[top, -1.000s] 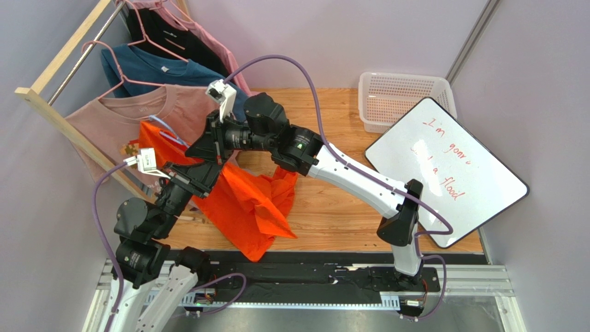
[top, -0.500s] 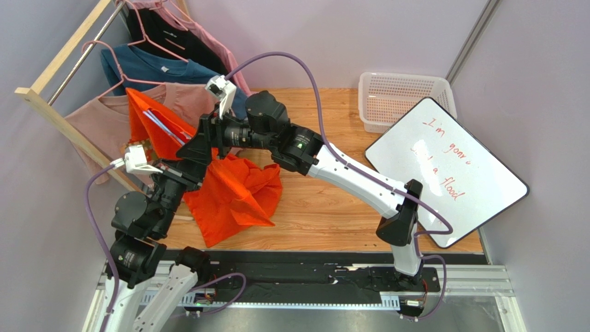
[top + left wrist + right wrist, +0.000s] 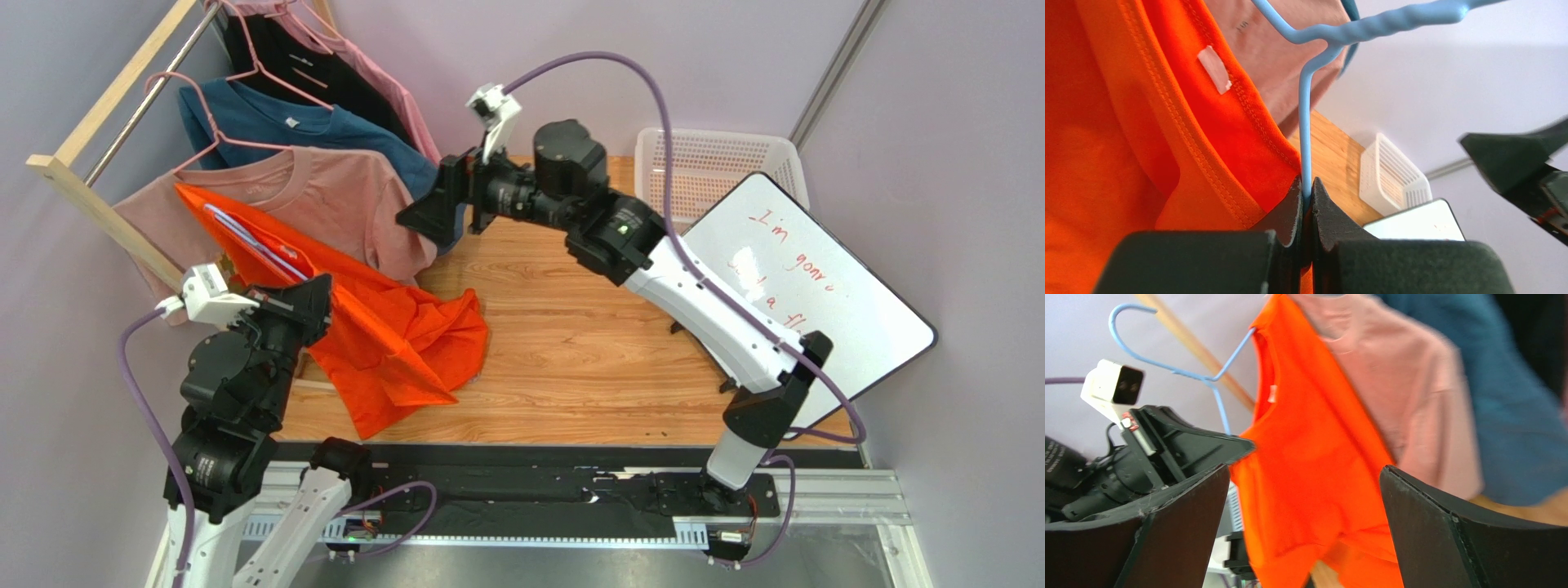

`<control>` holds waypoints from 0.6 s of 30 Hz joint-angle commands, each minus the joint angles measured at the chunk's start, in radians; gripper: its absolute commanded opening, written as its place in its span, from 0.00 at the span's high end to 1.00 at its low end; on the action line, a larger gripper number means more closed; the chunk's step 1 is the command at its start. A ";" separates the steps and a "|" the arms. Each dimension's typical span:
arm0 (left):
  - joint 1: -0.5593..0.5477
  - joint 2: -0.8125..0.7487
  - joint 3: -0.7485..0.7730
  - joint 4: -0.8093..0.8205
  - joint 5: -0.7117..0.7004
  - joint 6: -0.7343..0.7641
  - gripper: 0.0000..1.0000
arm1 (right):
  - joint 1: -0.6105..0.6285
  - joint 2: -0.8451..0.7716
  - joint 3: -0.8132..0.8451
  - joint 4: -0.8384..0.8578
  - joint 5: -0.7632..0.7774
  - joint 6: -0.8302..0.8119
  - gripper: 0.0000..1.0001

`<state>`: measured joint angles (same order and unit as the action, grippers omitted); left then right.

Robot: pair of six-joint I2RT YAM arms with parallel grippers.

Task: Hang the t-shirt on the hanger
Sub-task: Place the hanger at the clothesline.

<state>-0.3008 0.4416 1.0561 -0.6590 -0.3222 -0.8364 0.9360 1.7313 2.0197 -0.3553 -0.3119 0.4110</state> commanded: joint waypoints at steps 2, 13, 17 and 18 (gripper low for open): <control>0.090 0.009 0.068 0.009 -0.034 0.040 1.00 | -0.103 -0.105 -0.013 -0.079 0.034 -0.092 0.00; 0.262 0.035 0.119 -0.010 0.029 0.034 1.00 | -0.152 -0.162 -0.068 -0.106 0.008 -0.118 0.00; 0.262 0.087 0.169 0.027 0.067 0.060 1.00 | -0.161 -0.177 -0.082 -0.109 0.002 -0.127 0.00; 0.262 0.095 0.174 0.025 0.093 0.053 1.00 | -0.163 -0.179 -0.084 -0.109 0.000 -0.127 0.00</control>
<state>-0.0505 0.4911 1.1667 -0.7193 -0.2668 -0.8196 0.7830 1.5970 1.9419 -0.4747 -0.2966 0.3061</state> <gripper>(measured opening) 0.019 0.998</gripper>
